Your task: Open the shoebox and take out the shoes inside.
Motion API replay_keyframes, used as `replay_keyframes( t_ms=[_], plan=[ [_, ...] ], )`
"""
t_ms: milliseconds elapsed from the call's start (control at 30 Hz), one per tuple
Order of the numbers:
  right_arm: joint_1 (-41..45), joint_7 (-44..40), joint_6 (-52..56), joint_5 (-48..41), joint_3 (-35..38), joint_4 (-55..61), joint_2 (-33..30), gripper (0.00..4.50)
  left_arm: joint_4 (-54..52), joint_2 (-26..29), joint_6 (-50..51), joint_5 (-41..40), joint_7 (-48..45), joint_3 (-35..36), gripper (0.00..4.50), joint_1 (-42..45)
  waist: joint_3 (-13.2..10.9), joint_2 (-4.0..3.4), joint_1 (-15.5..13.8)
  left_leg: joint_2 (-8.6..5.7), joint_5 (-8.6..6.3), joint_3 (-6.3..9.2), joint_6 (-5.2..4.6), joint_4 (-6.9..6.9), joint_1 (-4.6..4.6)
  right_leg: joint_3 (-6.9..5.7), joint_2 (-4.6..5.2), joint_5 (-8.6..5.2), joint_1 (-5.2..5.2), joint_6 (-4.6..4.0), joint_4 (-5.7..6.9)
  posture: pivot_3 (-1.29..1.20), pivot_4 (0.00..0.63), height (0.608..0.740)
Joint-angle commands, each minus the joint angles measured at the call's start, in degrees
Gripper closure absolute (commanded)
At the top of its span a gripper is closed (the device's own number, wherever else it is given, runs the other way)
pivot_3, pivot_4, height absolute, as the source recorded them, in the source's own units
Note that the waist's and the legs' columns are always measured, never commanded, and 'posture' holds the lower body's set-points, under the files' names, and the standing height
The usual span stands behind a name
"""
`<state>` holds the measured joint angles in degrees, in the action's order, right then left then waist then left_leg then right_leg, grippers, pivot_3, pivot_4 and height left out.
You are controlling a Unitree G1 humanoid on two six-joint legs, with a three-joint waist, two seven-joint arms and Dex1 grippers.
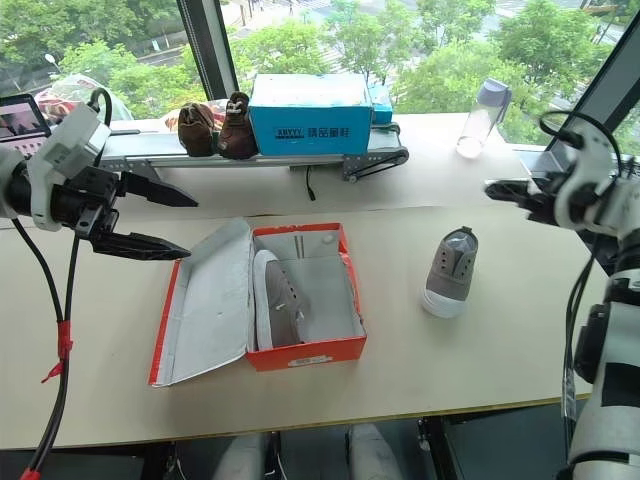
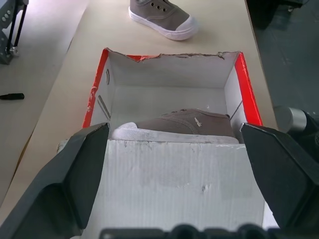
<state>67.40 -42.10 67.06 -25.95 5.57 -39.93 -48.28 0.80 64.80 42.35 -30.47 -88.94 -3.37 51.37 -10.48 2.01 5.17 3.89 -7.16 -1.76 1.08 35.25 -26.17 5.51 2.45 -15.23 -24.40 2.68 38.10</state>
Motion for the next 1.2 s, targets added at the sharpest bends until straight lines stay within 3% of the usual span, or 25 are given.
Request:
replay_keyframes(
  t_ms=[33, 233, 533, 733, 967, 1100, 1200],
  plan=[
    [0.6, 2.7, 19.5, -10.6, 4.2, 20.0, 9.5, 0.03, -1.0, 1.0, 0.4, -0.3, -0.2, 1.6, 0.0, 1.3, 0.0, -0.01, 0.3, 0.0, 0.0, 0.01, 0.0, 0.0, 0.01, 0.0, -0.01, 0.01, -0.01, -0.02, 0.07, 0.0, 0.15, 0.74],
    [-5.7, 14.5, 25.4, -29.5, 6.6, 31.7, 24.8, 0.03, -1.4, 1.5, 0.9, -0.4, 0.0, 1.9, 0.0, 1.2, 0.0, 0.04, -2.4, -0.05, 0.0, 0.18, 0.0, 0.04, -0.32, -0.18, 0.02, 0.17, -0.08, -0.32, -0.05, 0.0, 0.15, 0.74],
    [-15.5, 32.3, 25.4, -47.9, 0.6, 34.8, 24.9, 0.03, -2.9, 2.4, 1.9, -1.2, 0.7, 3.0, 0.0, -0.2, 0.0, 0.09, -3.5, -0.02, 0.0, 0.19, 0.0, 0.53, -0.69, -0.27, 0.06, 0.17, -0.04, -0.26, -0.03, 0.0, 0.15, 0.74],
    [-16.9, 36.8, 25.4, -44.6, -2.5, 34.0, 29.3, 0.03, -3.3, 1.9, 2.0, -1.3, 1.4, 3.0, 0.0, -0.5, 0.0, 0.1, -2.2, 0.0, 0.0, 0.21, -0.01, 0.56, -0.69, -0.23, 0.01, 0.18, -0.06, -0.26, 0.01, 0.0, 0.15, 0.74],
    [-16.9, 35.0, 25.4, -37.5, -4.6, 34.4, 32.6, 0.03, -3.8, 2.6, 2.3, -1.9, 1.7, 3.6, 0.0, -1.0, 0.0, 0.1, -2.4, -0.01, 0.0, 0.25, -0.01, 0.56, -0.73, -0.26, 0.0, 0.17, -0.07, -0.25, 0.0, 0.0, 0.15, 0.74],
    [-16.7, 33.5, 25.3, -34.8, -4.0, 34.5, 32.9, 1.03, -4.3, 2.7, 2.5, -2.0, 2.0, 4.0, 0.0, -1.4, 0.0, 0.1, -2.5, 0.0, 0.0, 0.25, -0.01, 0.56, -0.72, -0.28, 0.0, 0.17, -0.06, -0.25, 0.01, 0.0, 0.15, 0.74],
    [-15.8, 32.6, 25.4, -33.7, -2.9, 34.2, 33.3, 2.13, -4.4, 2.6, 2.6, -2.1, 2.1, 4.2, 0.0, -1.5, 0.0, 0.1, -2.5, 0.0, 0.0, 0.25, -0.01, 0.58, -0.71, -0.28, 0.0, 0.18, -0.05, -0.25, 0.01, 0.0, 0.15, 0.74]
  ],
)
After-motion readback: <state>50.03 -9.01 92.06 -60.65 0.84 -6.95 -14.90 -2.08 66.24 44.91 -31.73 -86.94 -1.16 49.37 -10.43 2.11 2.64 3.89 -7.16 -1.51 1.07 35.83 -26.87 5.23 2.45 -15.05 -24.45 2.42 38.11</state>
